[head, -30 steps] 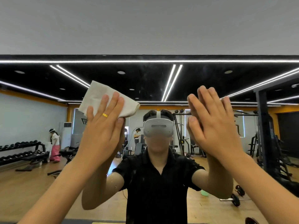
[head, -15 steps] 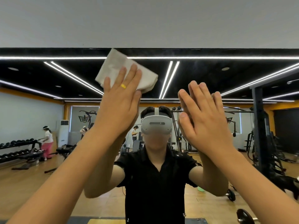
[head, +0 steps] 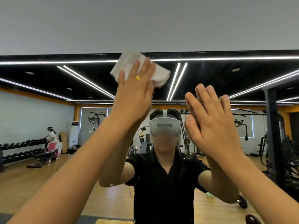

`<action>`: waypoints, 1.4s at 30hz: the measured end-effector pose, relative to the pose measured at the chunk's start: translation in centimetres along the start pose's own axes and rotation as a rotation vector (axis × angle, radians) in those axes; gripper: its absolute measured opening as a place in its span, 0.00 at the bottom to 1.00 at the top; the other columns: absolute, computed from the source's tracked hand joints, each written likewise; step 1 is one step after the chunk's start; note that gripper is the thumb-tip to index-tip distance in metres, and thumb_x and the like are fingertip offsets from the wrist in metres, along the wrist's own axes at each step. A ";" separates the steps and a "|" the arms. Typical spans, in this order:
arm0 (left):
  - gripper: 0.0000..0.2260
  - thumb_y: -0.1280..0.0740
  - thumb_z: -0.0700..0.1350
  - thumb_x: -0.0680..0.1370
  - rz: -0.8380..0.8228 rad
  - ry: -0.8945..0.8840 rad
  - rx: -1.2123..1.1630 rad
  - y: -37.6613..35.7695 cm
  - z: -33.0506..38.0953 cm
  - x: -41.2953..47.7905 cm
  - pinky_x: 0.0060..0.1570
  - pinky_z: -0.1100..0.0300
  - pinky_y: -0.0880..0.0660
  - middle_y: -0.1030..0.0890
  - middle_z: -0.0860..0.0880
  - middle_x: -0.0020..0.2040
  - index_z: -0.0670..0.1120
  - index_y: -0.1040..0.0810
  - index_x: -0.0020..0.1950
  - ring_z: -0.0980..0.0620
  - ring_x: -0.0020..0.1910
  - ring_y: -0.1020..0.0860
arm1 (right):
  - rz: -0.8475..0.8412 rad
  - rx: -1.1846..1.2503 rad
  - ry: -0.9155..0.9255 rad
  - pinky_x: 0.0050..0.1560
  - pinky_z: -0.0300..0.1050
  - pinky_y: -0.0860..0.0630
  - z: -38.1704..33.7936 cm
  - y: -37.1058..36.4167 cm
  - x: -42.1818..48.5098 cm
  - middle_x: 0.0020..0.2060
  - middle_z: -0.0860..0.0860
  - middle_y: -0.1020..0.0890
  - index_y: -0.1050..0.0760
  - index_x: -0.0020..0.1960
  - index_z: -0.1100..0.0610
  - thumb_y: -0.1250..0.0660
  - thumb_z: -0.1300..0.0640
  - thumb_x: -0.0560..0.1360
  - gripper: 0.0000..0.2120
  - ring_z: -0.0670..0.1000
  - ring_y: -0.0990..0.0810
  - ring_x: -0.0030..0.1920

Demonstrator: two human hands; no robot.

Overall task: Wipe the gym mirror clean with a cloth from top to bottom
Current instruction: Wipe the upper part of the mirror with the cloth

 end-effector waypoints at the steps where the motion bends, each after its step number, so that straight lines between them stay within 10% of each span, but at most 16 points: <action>1: 0.24 0.52 0.52 0.87 0.003 0.003 0.004 0.2 0.1 1.5 0.79 0.43 0.60 0.50 0.51 0.85 0.51 0.49 0.84 0.48 0.83 0.54 | -0.005 0.004 -0.001 0.82 0.62 0.54 0.0 0.0 0.0 0.83 0.54 0.44 0.40 0.83 0.51 0.48 0.45 0.83 0.28 0.54 0.51 0.84; 20: 0.25 0.50 0.53 0.86 0.009 0.049 -0.142 -2.3 2.7 -13.3 0.79 0.60 0.65 0.47 0.55 0.83 0.53 0.47 0.84 0.59 0.83 0.55 | 0.008 0.014 0.004 0.82 0.60 0.56 0.1 -0.1 0.0 0.83 0.55 0.44 0.40 0.83 0.51 0.48 0.46 0.84 0.28 0.55 0.51 0.83; 25: 0.27 0.47 0.60 0.85 0.093 0.111 -0.256 -0.1 2.9 -12.9 0.72 0.49 0.37 0.40 0.63 0.79 0.53 0.40 0.83 0.71 0.76 0.47 | 0.009 0.023 0.009 0.82 0.62 0.55 0.1 0.0 0.0 0.83 0.55 0.44 0.40 0.82 0.51 0.47 0.46 0.84 0.28 0.55 0.50 0.83; 31: 0.26 0.40 0.51 0.84 0.099 0.092 -0.058 0.2 1.4 -10.1 0.73 0.53 0.39 0.39 0.50 0.81 0.50 0.40 0.82 0.49 0.79 0.42 | 0.012 0.026 0.006 0.82 0.62 0.54 0.2 0.0 0.1 0.83 0.55 0.43 0.39 0.82 0.52 0.46 0.47 0.83 0.28 0.56 0.49 0.83; 38: 0.28 0.41 0.60 0.83 0.112 0.112 -0.072 0.0 0.2 -7.6 0.73 0.36 0.35 0.50 0.52 0.84 0.53 0.41 0.82 0.46 0.81 0.50 | 0.023 0.021 0.009 0.82 0.63 0.52 0.2 0.0 0.1 0.83 0.55 0.43 0.39 0.82 0.52 0.48 0.45 0.83 0.28 0.56 0.48 0.83; 42: 0.34 0.42 0.64 0.81 0.115 0.027 -0.058 -0.3 0.0 -6.0 0.79 0.38 0.50 0.46 0.50 0.84 0.54 0.49 0.84 0.48 0.83 0.49 | 0.018 0.004 0.015 0.82 0.60 0.56 0.2 0.0 0.0 0.83 0.55 0.43 0.40 0.82 0.51 0.48 0.45 0.83 0.28 0.56 0.49 0.83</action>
Point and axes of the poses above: each hand's wrist, its own x-axis towards the middle knuckle, its own y-axis out of the back of the hand, z = x × y, the point moved 6 cm from there along x, towards the middle knuckle
